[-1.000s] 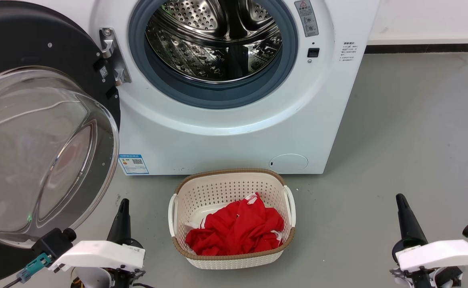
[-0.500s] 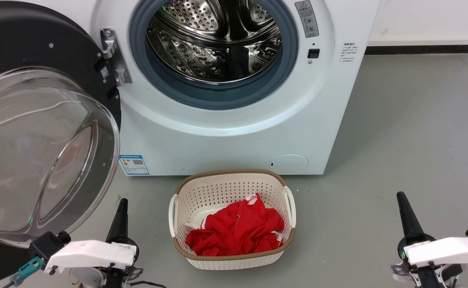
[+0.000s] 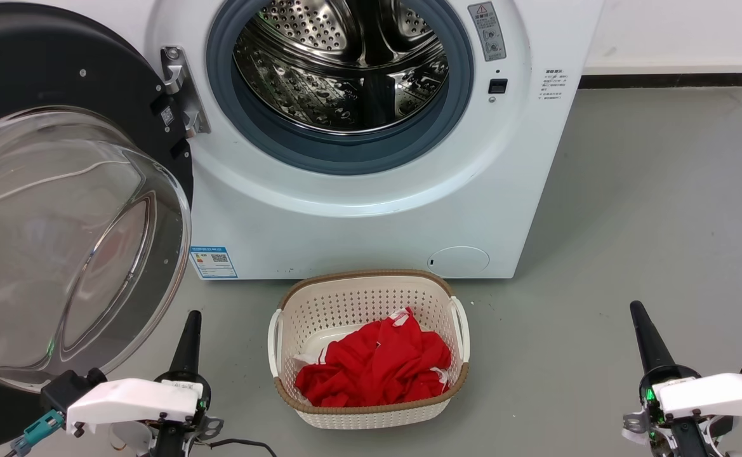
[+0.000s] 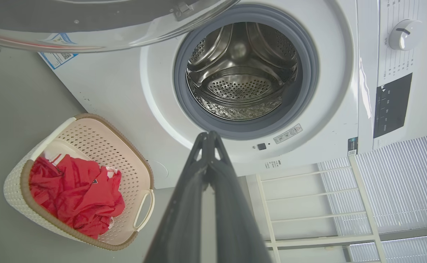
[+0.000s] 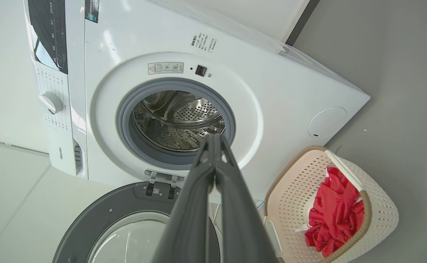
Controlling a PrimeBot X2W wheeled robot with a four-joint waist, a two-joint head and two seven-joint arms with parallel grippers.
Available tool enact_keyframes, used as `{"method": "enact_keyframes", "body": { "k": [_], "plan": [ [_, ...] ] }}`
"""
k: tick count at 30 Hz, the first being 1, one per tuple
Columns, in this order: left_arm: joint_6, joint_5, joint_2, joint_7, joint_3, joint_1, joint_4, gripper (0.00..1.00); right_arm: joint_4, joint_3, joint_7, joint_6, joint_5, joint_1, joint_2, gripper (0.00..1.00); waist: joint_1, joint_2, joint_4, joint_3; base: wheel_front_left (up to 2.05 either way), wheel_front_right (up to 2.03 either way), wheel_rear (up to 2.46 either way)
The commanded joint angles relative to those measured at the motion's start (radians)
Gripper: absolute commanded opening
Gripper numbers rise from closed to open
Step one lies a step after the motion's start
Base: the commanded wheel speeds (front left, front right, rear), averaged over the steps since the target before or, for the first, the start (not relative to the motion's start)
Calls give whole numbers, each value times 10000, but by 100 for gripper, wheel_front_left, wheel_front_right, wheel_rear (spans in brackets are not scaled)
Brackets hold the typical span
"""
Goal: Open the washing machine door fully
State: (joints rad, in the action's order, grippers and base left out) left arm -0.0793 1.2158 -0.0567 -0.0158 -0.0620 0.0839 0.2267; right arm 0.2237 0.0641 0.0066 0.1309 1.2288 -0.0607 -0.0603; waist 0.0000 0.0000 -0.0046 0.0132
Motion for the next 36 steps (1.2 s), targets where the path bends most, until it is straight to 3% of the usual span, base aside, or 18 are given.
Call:
{"method": "enact_keyframes", "body": {
  "k": [1,36],
  "plan": [
    [-88,280,-5,-75,-50,163,-33,0,-41,45,65,-1,303,-241,-56,0,0,0,2,-4,0,0,0],
    [-451,3193,54,-810,-444,257,152,0,161,309,798,-2,3188,-479,-17,0,0,0,34,-76,0,0,0]
  ]
}}
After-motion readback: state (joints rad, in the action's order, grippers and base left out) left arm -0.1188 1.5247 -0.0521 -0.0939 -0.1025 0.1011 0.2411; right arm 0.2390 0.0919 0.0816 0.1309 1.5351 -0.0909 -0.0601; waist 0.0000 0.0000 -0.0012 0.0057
